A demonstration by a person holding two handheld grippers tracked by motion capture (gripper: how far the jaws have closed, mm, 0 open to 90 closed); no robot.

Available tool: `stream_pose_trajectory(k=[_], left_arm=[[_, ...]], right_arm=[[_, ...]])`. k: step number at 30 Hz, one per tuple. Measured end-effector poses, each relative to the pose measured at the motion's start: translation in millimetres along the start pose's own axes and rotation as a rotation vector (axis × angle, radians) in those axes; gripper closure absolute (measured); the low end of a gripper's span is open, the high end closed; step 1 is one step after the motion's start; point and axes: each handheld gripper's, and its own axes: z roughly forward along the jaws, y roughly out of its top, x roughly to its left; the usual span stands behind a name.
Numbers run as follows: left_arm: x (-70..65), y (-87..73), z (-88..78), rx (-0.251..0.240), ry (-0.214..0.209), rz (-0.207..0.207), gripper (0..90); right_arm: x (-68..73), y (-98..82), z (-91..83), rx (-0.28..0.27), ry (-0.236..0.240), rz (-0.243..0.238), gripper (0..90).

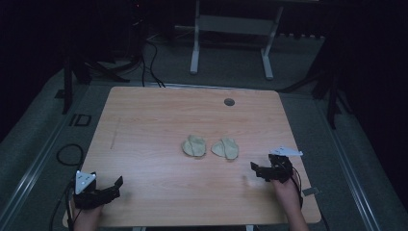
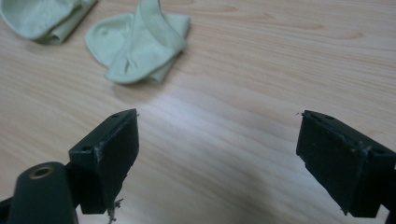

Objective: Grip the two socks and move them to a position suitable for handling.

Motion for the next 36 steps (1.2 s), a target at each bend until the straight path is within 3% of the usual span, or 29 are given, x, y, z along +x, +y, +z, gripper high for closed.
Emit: stream_pose_trajectory(k=[5,11,14,19,24,29,36], left_arm=[[-0.3,-0.1,1.1,0.019,-0.016,-0.007,1.6],[-5.5,0.5,1.7,0.026,-0.029,0.017,1.6],[-6.5,0.0,2.6,0.027,-0.033,0.020,1.6],[-5.9,0.0,2.7,0.028,-0.037,0.020,1.6],[-8.2,0.3,3.4,0.033,-0.045,0.033,1.6],[-9.9,0.1,4.0,0.034,-0.048,0.046,1.6],[-9.1,-0.9,6.2,0.039,-0.054,0.042,1.6]], right_arm=[[8.1,13.0,10.0,0.011,0.013,-0.006,13.0],[19.4,30.6,22.8,0.024,0.012,-0.015,13.1],[26.5,37.7,28.7,0.033,-0.008,-0.029,13.1],[37.5,50.3,44.9,0.052,0.017,-0.020,13.5],[51.1,61.2,62.4,0.088,0.014,-0.082,22.0],[58.6,67.7,77.6,0.114,0.016,-0.117,24.0],[66.9,74.3,95.7,0.154,-0.025,-0.172,26.3]])
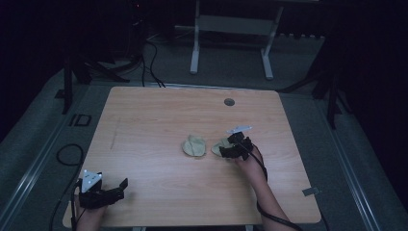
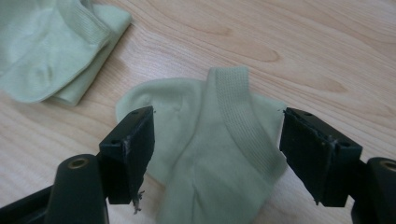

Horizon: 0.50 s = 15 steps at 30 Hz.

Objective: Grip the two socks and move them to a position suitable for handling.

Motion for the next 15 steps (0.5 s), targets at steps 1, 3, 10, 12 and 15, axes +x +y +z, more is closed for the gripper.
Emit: stream_pose_trajectory(k=[1,3,10,12,15], left_arm=[[-0.3,0.0,0.0,0.000,0.001,0.002,1.6],[-0.4,0.1,-0.1,0.000,0.000,0.004,1.6],[0.3,-0.6,0.6,0.005,-0.004,-0.004,1.6],[-0.1,-0.6,1.0,0.009,-0.005,0.000,1.6],[-1.7,-0.5,1.0,0.012,0.007,0.008,1.6]], right_arm=[[0.6,0.8,2.5,0.007,-0.011,-0.005,26.3],[1.1,1.4,8.5,0.021,-0.004,0.001,26.4],[5.6,-0.5,14.8,0.013,0.007,0.023,42.2],[8.1,-0.8,13.9,0.009,0.012,0.022,49.9],[10.3,-0.5,13.1,0.007,-0.002,0.030,61.0]])
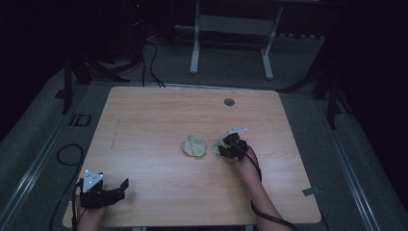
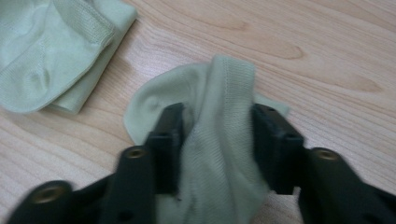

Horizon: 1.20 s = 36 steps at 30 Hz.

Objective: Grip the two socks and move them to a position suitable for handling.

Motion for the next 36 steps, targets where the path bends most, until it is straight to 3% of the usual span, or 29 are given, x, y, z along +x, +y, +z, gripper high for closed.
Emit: stream_pose_trajectory(k=[5,9,11,19,22,31,36], left_arm=[[0.6,0.0,-0.1,-0.002,-0.008,-0.005,1.6],[0.0,0.1,1.3,0.001,0.001,-0.013,1.6],[-0.7,1.0,1.6,0.001,-0.003,-0.020,1.6],[-1.5,1.4,1.6,0.013,-0.003,-0.016,1.6],[-1.3,1.7,1.6,0.008,-0.004,-0.020,1.6],[0.2,0.2,0.4,0.006,-0.002,-0.021,1.6],[-1.0,0.3,0.5,0.009,-0.006,-0.019,1.6]], right_arm=[[2.0,-0.5,0.2,-0.011,-0.023,0.004,73.2],[4.0,3.2,-1.9,0.011,-0.039,-0.008,77.9],[4.0,4.6,-7.4,-0.004,-0.054,-0.008,78.5],[4.6,11.4,-35.4,-0.034,-0.010,0.012,78.8],[11.0,13.2,-47.8,-0.045,0.000,-0.026,78.8],[30.8,27.6,-101.3,-0.144,0.052,-0.062,78.8],[48.5,20.3,-121.8,-0.177,0.100,-0.081,78.7]])
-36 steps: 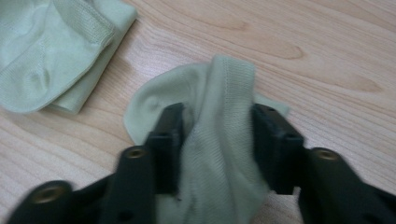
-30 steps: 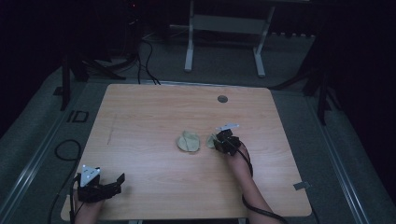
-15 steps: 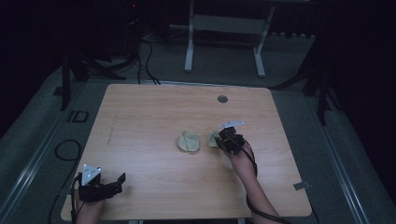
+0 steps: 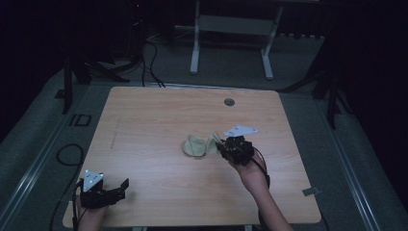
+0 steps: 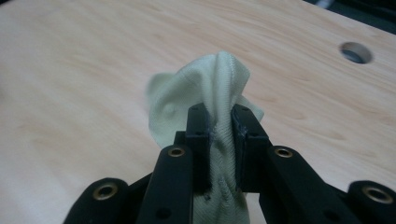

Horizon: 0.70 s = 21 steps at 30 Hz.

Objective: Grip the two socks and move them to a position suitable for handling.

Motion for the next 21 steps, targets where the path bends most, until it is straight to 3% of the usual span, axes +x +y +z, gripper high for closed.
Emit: stream_pose_trajectory(k=[3,9,12,21], left_arm=[[-1.4,0.2,0.6,0.003,-0.002,0.007,1.6],[-4.6,0.5,0.7,0.005,-0.005,0.012,1.6],[-9.8,2.2,-0.5,-0.008,-0.016,0.009,1.6],[-35.8,1.5,6.2,0.023,-0.095,0.084,1.6]], right_arm=[[15.3,-9.4,-6.0,-0.002,0.036,-0.022,78.7],[40.5,-39.2,-4.7,0.020,0.042,-0.036,78.7],[53.3,-55.6,-1.6,0.047,0.055,-0.065,78.7],[79.6,-94.6,1.6,0.105,0.075,-0.075,78.4]])
